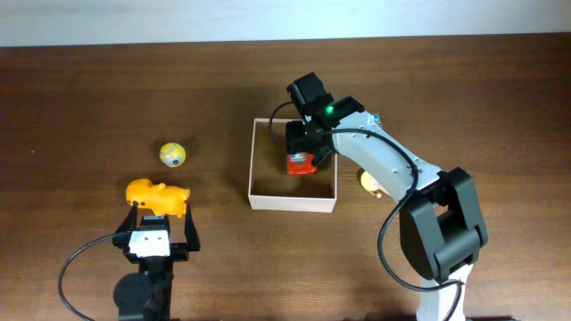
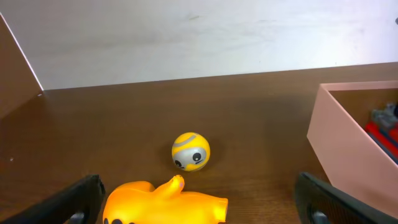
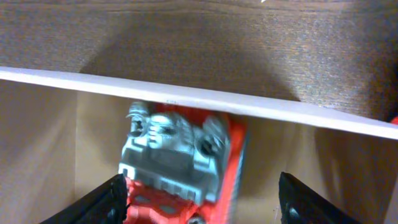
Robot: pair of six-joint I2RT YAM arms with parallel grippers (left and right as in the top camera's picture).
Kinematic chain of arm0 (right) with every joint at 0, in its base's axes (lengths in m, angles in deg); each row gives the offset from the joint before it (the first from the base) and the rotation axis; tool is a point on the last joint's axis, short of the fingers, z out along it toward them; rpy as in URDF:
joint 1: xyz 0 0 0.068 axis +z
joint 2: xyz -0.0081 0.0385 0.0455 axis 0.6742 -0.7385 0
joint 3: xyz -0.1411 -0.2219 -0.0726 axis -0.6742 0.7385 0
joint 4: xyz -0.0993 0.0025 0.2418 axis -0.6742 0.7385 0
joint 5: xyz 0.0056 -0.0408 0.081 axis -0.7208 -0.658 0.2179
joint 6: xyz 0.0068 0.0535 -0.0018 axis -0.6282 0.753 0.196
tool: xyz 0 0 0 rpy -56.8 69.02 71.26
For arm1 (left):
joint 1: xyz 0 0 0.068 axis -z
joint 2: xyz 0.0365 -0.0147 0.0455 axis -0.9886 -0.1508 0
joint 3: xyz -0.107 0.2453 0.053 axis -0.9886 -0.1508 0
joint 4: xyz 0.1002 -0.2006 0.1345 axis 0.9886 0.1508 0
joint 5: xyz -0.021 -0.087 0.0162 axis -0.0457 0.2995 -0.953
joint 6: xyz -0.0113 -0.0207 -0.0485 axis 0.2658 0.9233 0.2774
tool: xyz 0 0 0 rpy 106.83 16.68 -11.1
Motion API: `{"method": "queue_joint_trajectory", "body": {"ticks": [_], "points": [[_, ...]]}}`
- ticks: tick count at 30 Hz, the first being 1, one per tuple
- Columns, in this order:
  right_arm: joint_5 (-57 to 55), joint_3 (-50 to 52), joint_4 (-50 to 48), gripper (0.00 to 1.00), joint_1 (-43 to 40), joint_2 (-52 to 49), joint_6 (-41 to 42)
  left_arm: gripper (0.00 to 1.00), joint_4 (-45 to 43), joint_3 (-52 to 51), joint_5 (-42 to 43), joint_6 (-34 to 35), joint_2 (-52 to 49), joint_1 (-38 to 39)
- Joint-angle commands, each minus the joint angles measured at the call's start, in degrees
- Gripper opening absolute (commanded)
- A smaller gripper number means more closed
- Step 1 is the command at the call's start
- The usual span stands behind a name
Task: Pack container
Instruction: 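Lower the red toy robot into the box with the right gripper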
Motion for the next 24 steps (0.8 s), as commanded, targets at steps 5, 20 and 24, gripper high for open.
{"method": "queue_joint_trajectory", "body": {"ticks": [5,20,24], "points": [[1.4,0.4,-1.6,0.74,-0.2,-0.5,0.2,0.99,0.0,-0.2,0.7,-0.5,0.4,-0.3],[17.0,-7.5,-4.4,0.72,1.4,0.0,0.2,0.99,0.0,-0.2,0.7,-0.5,0.4,-0.3],[17.4,-8.1,-3.5,0.53,2.4,0.0,0.2,0.99,0.0,-0.2,0.7,-0.5,0.4,-0.3]]}}
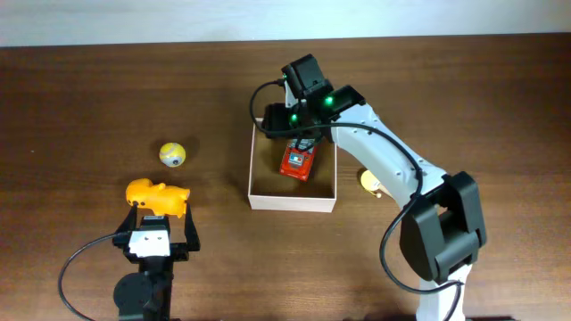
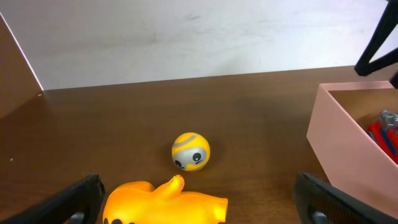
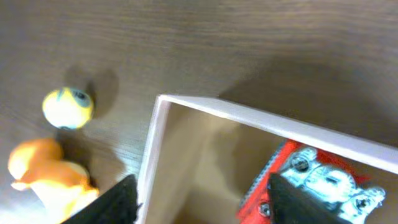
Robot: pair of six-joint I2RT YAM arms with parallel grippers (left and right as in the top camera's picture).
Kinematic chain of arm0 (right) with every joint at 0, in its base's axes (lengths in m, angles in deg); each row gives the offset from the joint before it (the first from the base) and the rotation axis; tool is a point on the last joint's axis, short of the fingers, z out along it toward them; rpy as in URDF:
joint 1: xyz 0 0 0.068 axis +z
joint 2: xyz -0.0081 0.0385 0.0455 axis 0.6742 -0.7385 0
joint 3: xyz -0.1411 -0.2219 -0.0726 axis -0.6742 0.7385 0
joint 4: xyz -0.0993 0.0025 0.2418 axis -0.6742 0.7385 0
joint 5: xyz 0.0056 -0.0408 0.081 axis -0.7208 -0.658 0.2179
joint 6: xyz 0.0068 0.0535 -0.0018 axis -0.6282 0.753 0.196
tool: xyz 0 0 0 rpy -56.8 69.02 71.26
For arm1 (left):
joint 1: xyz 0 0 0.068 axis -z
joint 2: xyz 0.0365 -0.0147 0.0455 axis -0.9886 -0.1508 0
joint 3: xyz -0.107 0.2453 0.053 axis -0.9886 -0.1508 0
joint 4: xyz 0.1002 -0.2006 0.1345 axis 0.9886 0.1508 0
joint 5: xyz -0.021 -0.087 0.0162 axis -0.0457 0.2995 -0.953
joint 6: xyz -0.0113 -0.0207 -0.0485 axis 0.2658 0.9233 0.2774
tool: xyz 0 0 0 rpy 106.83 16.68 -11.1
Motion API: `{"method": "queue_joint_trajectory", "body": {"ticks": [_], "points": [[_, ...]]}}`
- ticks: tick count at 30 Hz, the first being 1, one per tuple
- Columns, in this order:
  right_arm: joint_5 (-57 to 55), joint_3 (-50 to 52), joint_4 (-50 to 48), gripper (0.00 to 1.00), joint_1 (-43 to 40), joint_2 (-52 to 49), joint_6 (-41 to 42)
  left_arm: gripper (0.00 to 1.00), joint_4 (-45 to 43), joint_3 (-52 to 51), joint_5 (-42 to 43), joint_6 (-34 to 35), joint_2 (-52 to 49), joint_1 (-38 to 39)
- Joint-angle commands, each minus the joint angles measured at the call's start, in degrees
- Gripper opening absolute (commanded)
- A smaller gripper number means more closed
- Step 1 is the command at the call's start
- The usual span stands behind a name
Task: Pack container
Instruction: 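Lower the red toy robot into the box with the right gripper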
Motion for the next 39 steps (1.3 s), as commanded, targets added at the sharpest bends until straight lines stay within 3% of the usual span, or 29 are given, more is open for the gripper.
{"method": "queue_joint_trajectory", "body": {"ticks": [1,7,15,39], "points": [[1.7,-1.2,1.3,0.49,1.6,0.0,0.1,0.99,0.0,-0.2,0.7,-0.5,0.4,-0.3],[1.2,-1.2,5.0,0.39,2.9,-0.1,0.1,0.99,0.0,-0.2,0.7,-0.5,0.4,-0.3],[0.0,-0.3,10.4,0.38,5.2,-1.1,-0.1,0.99,0.0,-0.2,0.7,-0.5,0.4,-0.3],[-8.3,9.9,5.7,0.38,5.7,-1.3,-0.1,0.99,0.0,-0.2,0.7,-0.5,0.4,-0.3]]}}
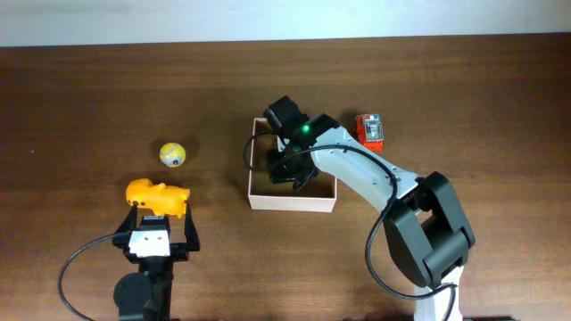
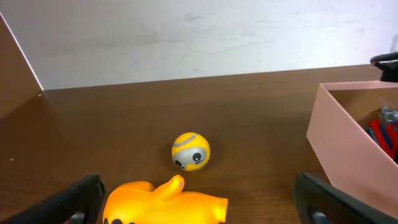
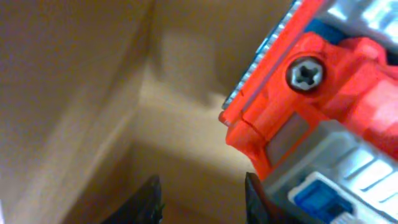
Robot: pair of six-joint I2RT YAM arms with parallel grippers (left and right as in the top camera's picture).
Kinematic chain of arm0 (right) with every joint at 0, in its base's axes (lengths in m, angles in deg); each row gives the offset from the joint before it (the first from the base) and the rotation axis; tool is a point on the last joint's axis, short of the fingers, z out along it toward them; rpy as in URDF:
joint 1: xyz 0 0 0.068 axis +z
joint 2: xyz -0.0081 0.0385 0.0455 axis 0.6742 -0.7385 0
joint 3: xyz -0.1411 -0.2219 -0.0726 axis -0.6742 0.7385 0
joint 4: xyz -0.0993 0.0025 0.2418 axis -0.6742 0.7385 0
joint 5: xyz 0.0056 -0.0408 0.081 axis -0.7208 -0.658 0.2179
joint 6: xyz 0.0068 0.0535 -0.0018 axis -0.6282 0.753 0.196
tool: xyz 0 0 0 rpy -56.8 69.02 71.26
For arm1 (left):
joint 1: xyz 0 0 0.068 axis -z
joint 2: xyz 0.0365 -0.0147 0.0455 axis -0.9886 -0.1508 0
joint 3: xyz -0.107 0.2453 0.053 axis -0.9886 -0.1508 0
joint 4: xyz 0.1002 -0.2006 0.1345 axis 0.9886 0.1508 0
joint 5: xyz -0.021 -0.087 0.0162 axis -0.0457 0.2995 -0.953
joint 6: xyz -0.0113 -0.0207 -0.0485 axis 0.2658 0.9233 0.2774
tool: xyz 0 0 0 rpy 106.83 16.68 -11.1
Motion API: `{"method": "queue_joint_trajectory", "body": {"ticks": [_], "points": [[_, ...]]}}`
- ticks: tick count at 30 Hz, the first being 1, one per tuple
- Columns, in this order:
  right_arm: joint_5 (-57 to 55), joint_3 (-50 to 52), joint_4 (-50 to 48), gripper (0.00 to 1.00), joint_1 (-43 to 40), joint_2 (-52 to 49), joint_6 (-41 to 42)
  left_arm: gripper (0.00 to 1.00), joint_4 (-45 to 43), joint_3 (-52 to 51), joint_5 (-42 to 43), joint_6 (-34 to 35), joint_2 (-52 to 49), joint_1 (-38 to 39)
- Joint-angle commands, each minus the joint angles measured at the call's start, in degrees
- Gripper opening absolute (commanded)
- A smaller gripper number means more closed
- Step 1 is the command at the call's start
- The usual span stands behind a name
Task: Pack container
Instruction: 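Lower the red toy robot into the box with the right gripper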
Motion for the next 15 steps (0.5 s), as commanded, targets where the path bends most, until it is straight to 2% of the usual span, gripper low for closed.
{"method": "queue_joint_trajectory", "body": {"ticks": [1,15], "points": [[-3.9,0.3,-0.7,0.38,-0.1,-0.6,-0.1,0.99,0.0,-0.2,0.7,-0.5,0.4,-0.3],[-2.6,0.3,-3.7,0.38,-1.2,-0.6,-1.2,0.99,0.0,-0.2,0.7,-0.5,0.4,-0.3]]}}
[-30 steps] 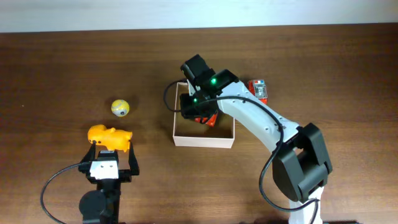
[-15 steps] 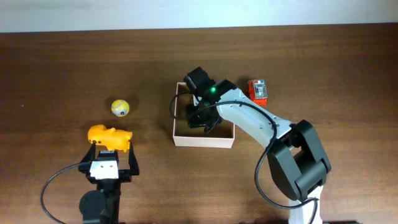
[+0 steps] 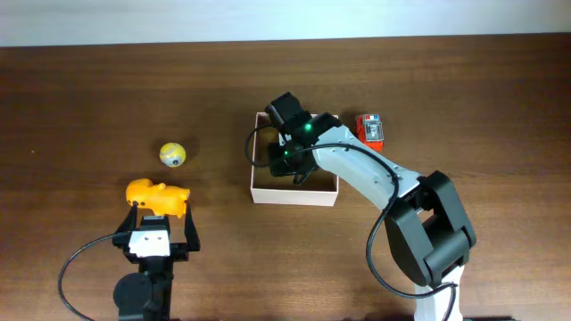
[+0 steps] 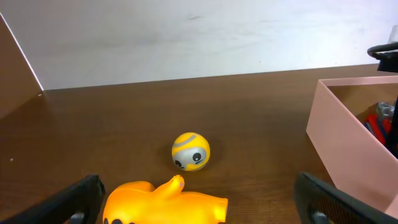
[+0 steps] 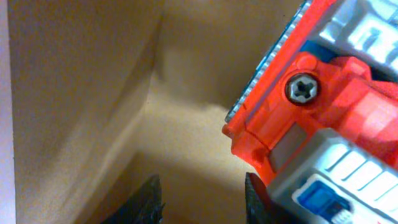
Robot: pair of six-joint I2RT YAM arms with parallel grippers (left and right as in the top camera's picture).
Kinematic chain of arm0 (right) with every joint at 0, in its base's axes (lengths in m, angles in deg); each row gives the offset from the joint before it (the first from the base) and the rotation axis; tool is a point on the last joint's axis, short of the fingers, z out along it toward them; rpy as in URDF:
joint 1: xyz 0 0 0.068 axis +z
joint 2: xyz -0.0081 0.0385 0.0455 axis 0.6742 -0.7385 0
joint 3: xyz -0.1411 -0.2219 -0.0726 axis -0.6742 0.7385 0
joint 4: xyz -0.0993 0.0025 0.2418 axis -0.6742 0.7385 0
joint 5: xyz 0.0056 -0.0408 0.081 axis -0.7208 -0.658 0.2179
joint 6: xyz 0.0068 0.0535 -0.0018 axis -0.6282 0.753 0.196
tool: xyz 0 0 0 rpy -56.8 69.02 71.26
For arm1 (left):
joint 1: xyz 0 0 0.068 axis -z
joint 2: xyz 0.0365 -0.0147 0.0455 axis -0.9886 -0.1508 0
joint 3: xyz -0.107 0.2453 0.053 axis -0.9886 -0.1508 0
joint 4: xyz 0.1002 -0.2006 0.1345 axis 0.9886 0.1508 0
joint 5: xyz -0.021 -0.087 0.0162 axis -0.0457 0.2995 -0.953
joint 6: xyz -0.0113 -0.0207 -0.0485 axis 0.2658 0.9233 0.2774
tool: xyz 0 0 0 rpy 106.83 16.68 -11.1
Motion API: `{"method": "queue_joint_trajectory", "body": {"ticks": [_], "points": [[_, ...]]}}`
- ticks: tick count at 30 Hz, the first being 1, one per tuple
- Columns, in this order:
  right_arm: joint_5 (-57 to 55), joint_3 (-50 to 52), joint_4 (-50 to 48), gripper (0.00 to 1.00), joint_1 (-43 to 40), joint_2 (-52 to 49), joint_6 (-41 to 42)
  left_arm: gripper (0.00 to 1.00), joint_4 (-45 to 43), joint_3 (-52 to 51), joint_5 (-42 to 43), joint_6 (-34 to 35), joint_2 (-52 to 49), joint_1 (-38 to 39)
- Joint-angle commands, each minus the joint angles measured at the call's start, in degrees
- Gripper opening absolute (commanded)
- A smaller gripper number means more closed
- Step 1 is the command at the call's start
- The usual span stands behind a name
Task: Pack container
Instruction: 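Lower the red toy robot into the box with the right gripper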
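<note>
The open cardboard box (image 3: 294, 198) sits mid-table. My right gripper (image 3: 287, 162) reaches down inside it, open, nothing between its fingers (image 5: 152, 200). A red and grey toy vehicle (image 5: 323, 106) lies in the box just to the gripper's right; its top peeks over the wall in the left wrist view (image 4: 380, 121). An orange duck (image 3: 158, 194) lies at the left, a yellow ball (image 3: 173, 154) beyond it. My left gripper (image 3: 161, 219) stands open at the duck's near side (image 4: 165, 202).
A second red toy with a blue part (image 3: 370, 127) lies on the table right of the box. The right arm stretches from the box toward the front right. A white wall bounds the far table edge.
Hardly anything differs. My right gripper stays down in the box beside the red toy. The box appears shifted slightly toward the far side. The left arm has not moved.
My right gripper was open over the red toy at the box's far wall. It then stood above the far left corner, toy lying in the box. Later it was down inside the box beside the toy and remains there. The left gripper kept still at the duck throughout.
</note>
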Motion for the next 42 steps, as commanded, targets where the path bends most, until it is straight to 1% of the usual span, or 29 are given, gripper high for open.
{"method": "queue_joint_trajectory", "body": {"ticks": [1,5,10,18,19,22,42], "points": [[0.5,0.3,-1.1,0.38,-0.3,-0.6,-0.8,0.99,0.0,-0.2,0.7,-0.5,0.4,-0.3],[6.3,0.3,-5.6,0.38,-0.2,-0.6,-1.0,0.99,0.0,-0.2,0.7,-0.5,0.4,-0.3],[6.4,0.3,-8.3,0.38,0.0,-0.6,-1.0,0.99,0.0,-0.2,0.7,-0.5,0.4,-0.3],[-0.1,0.3,-7.3,0.37,-0.1,-0.6,-1.0,0.99,0.0,-0.2,0.7,-0.5,0.4,-0.3],[-1.2,0.3,-7.0,0.36,-0.1,-0.6,-1.0,0.99,0.0,-0.2,0.7,-0.5,0.4,-0.3],[-2.3,0.3,-6.4,0.34,-0.1,-0.6,-1.2,0.99,0.0,-0.2,0.7,-0.5,0.4,-0.3],[-10.3,0.3,-0.9,0.33,-0.1,-0.6,-1.2,0.99,0.0,-0.2,0.7,-0.5,0.4,-0.3]]}}
